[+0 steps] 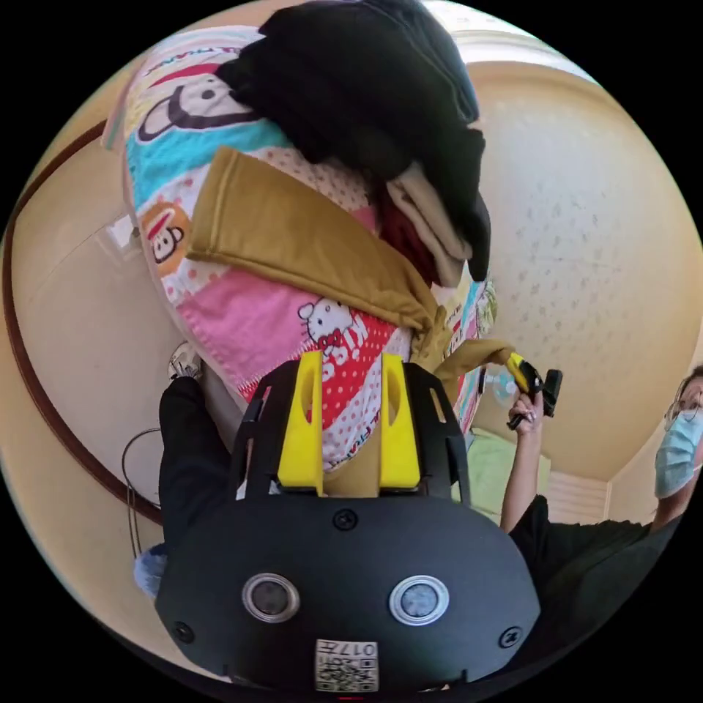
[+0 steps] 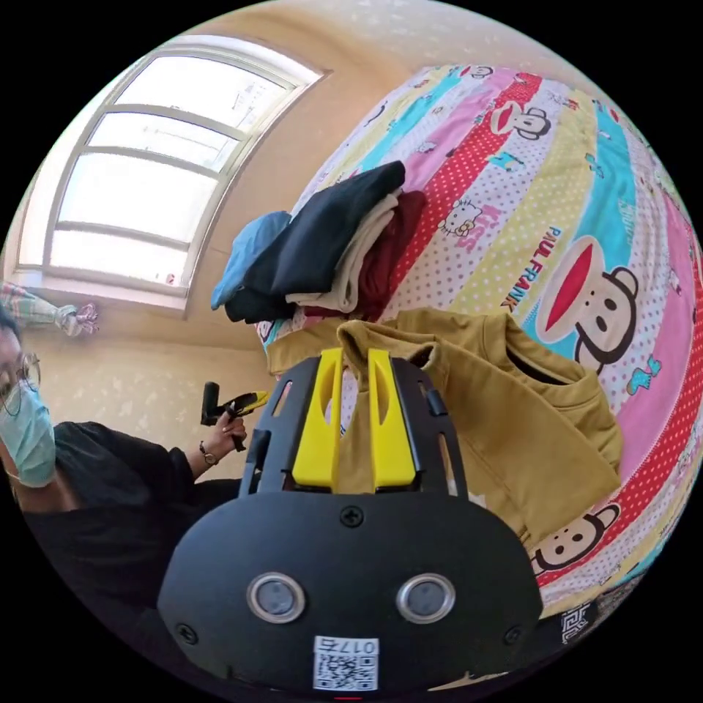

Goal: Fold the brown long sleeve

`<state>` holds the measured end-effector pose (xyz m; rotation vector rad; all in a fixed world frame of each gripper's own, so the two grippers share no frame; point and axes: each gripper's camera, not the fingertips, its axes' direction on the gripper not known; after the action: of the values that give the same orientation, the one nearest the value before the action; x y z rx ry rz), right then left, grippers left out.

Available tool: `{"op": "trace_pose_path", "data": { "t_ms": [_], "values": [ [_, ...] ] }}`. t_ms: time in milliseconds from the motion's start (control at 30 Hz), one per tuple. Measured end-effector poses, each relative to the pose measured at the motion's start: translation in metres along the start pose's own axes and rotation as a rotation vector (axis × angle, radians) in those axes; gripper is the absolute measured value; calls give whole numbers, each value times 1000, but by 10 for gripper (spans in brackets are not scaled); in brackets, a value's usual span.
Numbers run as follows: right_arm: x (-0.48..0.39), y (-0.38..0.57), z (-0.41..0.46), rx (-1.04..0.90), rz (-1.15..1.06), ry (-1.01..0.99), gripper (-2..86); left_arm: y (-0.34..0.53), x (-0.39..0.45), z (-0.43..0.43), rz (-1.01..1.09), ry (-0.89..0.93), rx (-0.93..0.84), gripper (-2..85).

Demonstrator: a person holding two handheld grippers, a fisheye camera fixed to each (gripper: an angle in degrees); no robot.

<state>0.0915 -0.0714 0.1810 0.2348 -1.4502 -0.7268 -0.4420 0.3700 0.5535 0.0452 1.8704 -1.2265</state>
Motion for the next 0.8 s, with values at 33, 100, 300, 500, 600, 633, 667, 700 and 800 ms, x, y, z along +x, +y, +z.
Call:
{"op": "trace_pose_path", "data": {
  "t_ms": [33, 100, 300, 500, 600, 633, 667, 700, 800],
  "values": [
    [11, 1, 17, 12, 53, 4, 69, -11, -11, -9, -75, 4, 54, 132],
    [18, 15, 26, 69, 105, 12, 73, -24, -29, -19, -178, 11, 128, 138],
    [57, 81, 57, 146, 338, 196, 79, -53, -75, -9, -435, 69, 205, 92],
    [68, 76, 97, 249, 199, 295, 110, -46, -109, -13, -490, 233, 199, 32],
    [92, 58, 134, 260, 149, 266, 106, -48, -102, -37, -355, 322, 226, 22],
    [108, 55, 150, 221, 182, 201, 96, -52, -93, -53, -270, 320, 251, 22],
    [115, 55, 155, 212, 198, 162, 89, -55, -82, -72, -175, 276, 287, 24],
    [119, 63, 153, 246, 211, 120, 74, -57, -78, -81, -132, 243, 304, 26],
    [99, 99, 129, 358, 90, -40, 52, -64, -76, -96, -53, 94, 290, 47]
  ]
}}
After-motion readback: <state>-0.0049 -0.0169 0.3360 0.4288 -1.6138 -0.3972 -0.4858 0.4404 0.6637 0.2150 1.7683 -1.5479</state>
